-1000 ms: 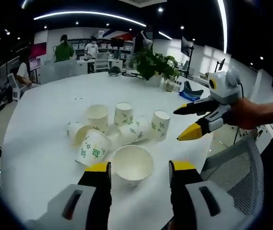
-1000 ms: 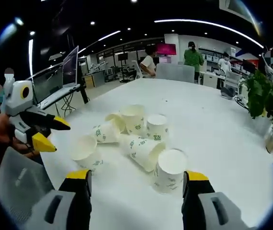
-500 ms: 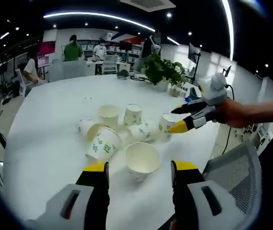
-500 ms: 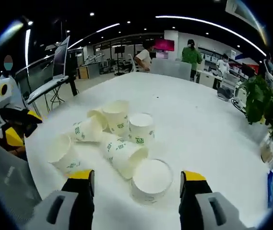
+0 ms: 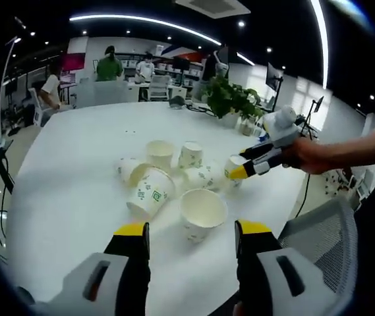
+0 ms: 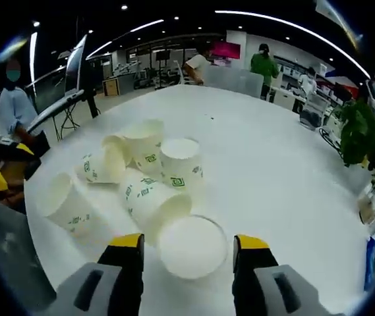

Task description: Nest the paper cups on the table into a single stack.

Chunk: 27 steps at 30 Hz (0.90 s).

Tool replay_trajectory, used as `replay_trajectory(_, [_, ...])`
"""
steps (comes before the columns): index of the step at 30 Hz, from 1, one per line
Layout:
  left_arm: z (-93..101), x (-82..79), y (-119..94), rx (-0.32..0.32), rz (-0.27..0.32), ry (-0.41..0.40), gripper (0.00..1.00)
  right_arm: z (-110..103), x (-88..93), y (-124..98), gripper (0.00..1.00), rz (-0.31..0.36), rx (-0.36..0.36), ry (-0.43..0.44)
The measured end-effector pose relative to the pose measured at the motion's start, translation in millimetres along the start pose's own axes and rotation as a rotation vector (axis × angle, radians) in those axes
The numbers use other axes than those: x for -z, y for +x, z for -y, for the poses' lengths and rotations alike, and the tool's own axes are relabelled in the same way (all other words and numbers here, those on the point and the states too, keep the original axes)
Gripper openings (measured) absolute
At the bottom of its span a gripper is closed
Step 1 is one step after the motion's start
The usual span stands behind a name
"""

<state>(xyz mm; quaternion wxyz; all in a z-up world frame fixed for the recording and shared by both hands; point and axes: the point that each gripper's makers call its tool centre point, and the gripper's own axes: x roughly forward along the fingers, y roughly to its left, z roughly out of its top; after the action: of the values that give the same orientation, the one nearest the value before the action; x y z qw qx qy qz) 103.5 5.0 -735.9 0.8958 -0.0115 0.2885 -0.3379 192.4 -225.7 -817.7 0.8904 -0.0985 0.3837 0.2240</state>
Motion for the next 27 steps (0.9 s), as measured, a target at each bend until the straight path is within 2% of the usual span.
replay_trajectory(1, [-0.6,0.4,0,-0.002,-0.001,-0.001,0.50,1,2.7,0,0.38,-0.013,0.004,0.003])
replay_trajectory(4, [0.3,1.3,-1,-0.001,-0.001,-0.005,0.50,2,4.1,-7,0.39,-0.009,0.001,0.040])
replay_trajectory(12, [8.3,3.8,0,0.012,-0.005,-0.011,0.49,5,7.8,-12,0.38,-0.011,0.013,0.057])
replay_trajectory(20, [10.9,5.3,2,0.031,0.000,-0.024,0.49,-4,4.2,-31,0.38,0.020,0.008,0.054])
replay_trajectory(23, [11.1,4.6,4,0.038,0.006,-0.028,0.49,-4,5.1,-27,0.38,0.027,0.001,0.056])
replay_trajectory(27, [13.1,-0.2,5,0.051,0.020,-0.033,0.49,-16,1.0,-39,0.38,0.042,-0.006,0.052])
